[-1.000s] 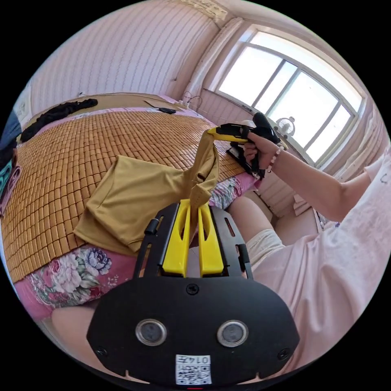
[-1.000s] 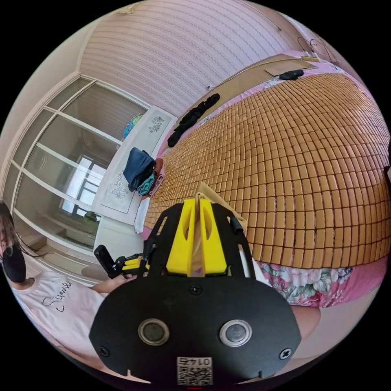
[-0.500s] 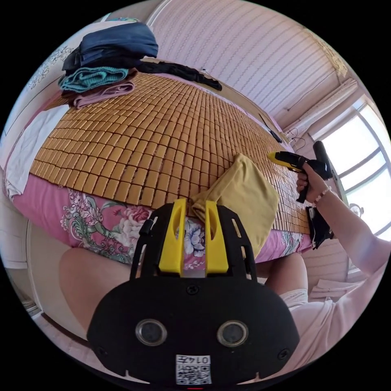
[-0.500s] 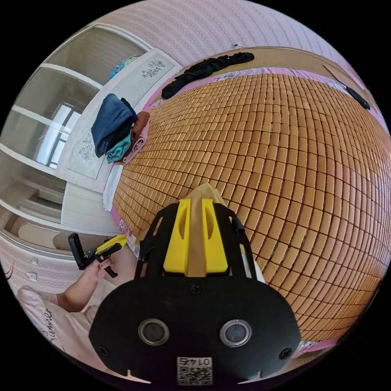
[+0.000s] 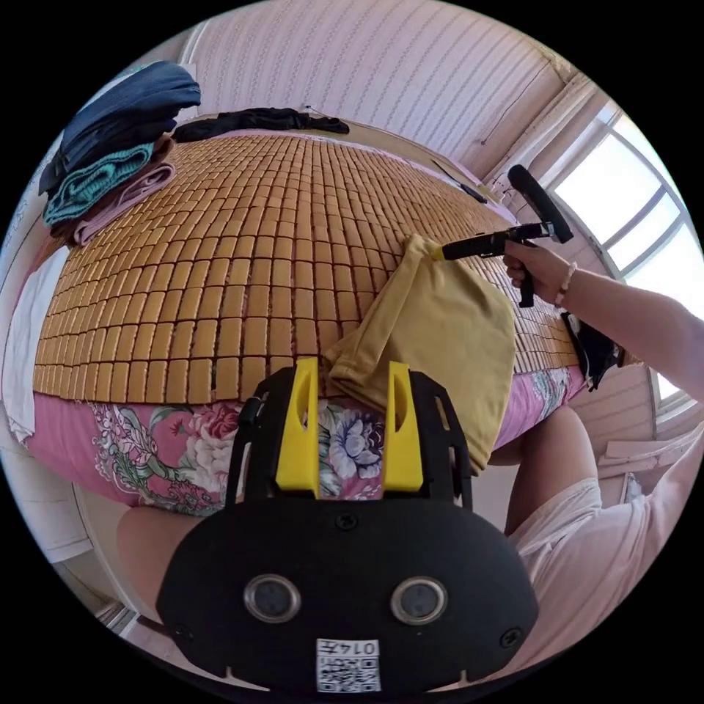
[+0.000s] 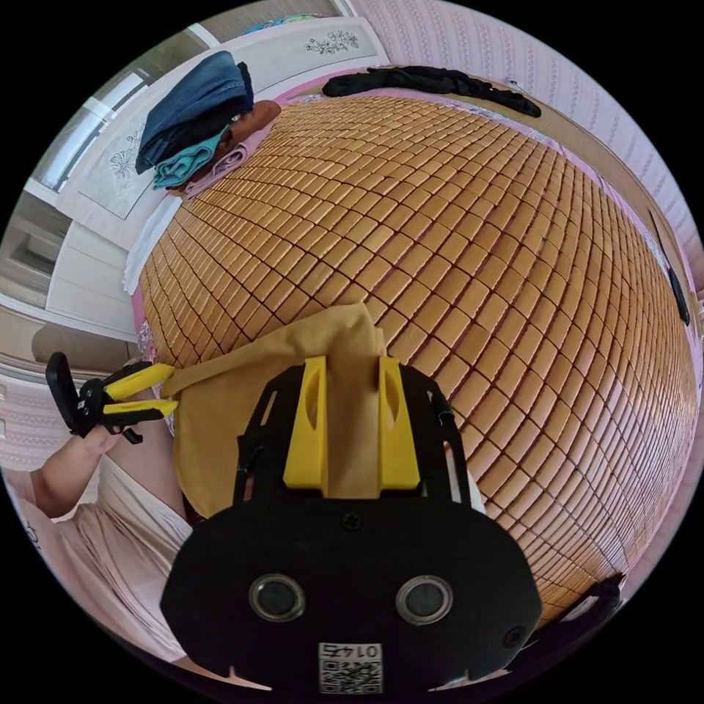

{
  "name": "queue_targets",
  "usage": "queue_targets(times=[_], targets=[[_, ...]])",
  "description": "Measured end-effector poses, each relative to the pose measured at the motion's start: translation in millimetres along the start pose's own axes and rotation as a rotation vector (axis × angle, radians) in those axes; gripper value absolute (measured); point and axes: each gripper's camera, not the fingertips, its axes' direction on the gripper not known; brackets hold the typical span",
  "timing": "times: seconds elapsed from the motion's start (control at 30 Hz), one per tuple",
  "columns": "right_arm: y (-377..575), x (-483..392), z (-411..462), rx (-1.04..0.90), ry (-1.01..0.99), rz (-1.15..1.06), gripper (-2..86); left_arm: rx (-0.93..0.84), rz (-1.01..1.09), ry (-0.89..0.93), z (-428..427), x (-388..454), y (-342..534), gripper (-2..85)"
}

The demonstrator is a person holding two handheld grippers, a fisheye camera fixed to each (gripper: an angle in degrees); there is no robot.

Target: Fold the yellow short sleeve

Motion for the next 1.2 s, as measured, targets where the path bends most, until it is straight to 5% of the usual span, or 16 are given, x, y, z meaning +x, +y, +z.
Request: queue_targets(times=[0.33,0.73,0.93,1.2], targets=[[40,2,5,0.045,-0.198,0.083,4.6,-0.015,0.034,0.079,8,14,-5,0.8],[236,-31,-95,0.618,-0.329,0.030,2.3,0.209,0.265,0.175,-122,124,21,-0.9],[353,-50,-143,0.881,-0.228,0.069,2.2,0.303,0.493,0.198,-183,228,33,-1.0],[530,-51,-235,1.088,0.016,0.252,2.2,0.340,0.829,0.458,-202,395,2,-0.9]])
